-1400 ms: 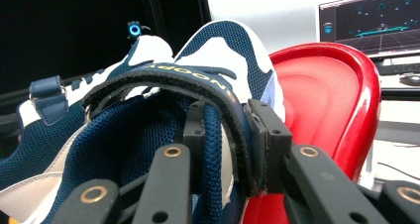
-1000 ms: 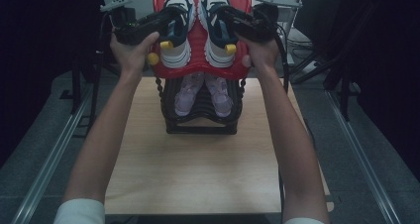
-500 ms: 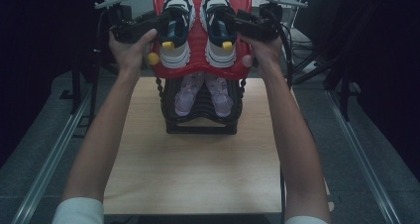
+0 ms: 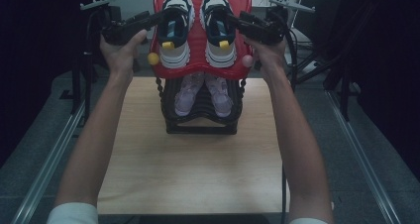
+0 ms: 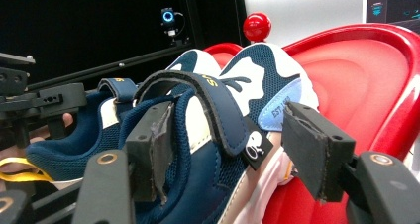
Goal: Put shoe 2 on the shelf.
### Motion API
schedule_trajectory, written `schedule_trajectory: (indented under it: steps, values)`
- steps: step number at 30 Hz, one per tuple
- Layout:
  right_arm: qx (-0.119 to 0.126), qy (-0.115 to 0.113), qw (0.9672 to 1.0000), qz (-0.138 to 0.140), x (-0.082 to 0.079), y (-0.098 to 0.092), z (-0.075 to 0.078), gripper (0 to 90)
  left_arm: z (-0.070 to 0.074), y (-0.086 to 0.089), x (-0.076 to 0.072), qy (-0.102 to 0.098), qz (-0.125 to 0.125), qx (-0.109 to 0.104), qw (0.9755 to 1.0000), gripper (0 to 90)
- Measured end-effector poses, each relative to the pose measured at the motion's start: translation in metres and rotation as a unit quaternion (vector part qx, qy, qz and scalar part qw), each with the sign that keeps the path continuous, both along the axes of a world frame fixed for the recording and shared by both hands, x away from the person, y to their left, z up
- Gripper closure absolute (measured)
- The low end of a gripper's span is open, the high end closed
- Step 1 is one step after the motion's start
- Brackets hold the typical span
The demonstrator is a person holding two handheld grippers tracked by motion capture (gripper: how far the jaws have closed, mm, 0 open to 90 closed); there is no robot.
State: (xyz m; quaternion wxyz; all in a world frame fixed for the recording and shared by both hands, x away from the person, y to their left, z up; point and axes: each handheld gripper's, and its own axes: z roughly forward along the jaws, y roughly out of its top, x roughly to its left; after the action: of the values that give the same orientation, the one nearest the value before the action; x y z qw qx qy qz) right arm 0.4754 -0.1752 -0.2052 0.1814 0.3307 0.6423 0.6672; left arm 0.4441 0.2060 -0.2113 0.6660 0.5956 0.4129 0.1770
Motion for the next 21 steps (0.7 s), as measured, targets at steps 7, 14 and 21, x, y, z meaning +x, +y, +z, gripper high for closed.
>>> schedule_trajectory:
  steps: [7, 14, 21]
  values:
    - [0.008, -0.003, 1.0000, 0.004, -0.011, -0.009, -0.002, 39.3, -0.002, 0.006, -0.010, 0.002, 0.003, 0.001, 1.0000, 38.2]
    - [0.020, -0.010, 0.9997, 0.010, -0.020, -0.021, -0.005, 39.9, -0.004, 0.014, -0.020, 0.002, 0.004, 0.001, 1.0000, 38.8]
    - [0.029, -0.012, 0.9995, 0.007, -0.028, -0.031, -0.017, 40.0, -0.016, 0.025, -0.033, 0.009, 0.006, -0.002, 0.9999, 38.9]
